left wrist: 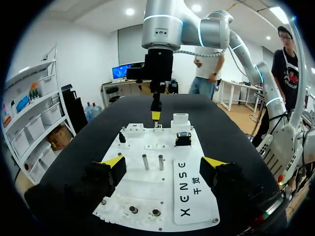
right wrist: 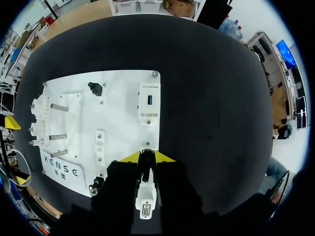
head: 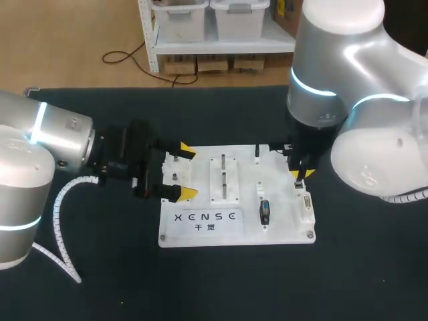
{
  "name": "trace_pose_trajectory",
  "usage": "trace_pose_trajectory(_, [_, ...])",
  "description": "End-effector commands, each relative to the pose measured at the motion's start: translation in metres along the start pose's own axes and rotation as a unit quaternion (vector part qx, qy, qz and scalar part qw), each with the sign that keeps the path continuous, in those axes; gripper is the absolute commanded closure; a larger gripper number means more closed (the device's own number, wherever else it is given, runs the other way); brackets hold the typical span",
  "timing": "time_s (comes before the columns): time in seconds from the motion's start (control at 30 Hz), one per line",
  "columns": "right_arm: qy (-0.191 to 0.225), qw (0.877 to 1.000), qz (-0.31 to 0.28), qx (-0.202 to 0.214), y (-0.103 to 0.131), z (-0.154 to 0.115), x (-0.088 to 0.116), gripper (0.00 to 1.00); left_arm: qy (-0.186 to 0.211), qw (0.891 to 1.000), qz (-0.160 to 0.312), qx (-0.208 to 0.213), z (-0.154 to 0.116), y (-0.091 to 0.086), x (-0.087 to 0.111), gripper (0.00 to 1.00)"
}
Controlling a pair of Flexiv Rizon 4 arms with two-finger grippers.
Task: Insert the Ethernet cable into its matching sockets.
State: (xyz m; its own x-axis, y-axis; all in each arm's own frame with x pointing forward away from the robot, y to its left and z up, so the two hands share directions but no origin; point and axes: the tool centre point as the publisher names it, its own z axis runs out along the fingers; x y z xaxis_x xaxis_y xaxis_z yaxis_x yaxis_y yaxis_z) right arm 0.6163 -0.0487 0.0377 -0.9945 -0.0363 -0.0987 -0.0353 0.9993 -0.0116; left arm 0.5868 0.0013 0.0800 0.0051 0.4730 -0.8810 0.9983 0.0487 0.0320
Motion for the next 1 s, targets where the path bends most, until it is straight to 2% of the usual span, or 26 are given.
trace_pose_trajectory(0.03, [0.001,1.000,-0.001,-0.001,-0.0008,-0.0021,0.0002,1.00,-0.003,1.000,0.002,-0.002,-0.0002,-0.0011,0.0018,0.00])
trace_pose_trajectory(1.0, [0.004,1.000,-0.007,-0.008,-0.0015,0.0049,0.0016,1.00,-0.003,1.000,0.002,-0.002,-0.0002,-0.0011,0.0018,0.00])
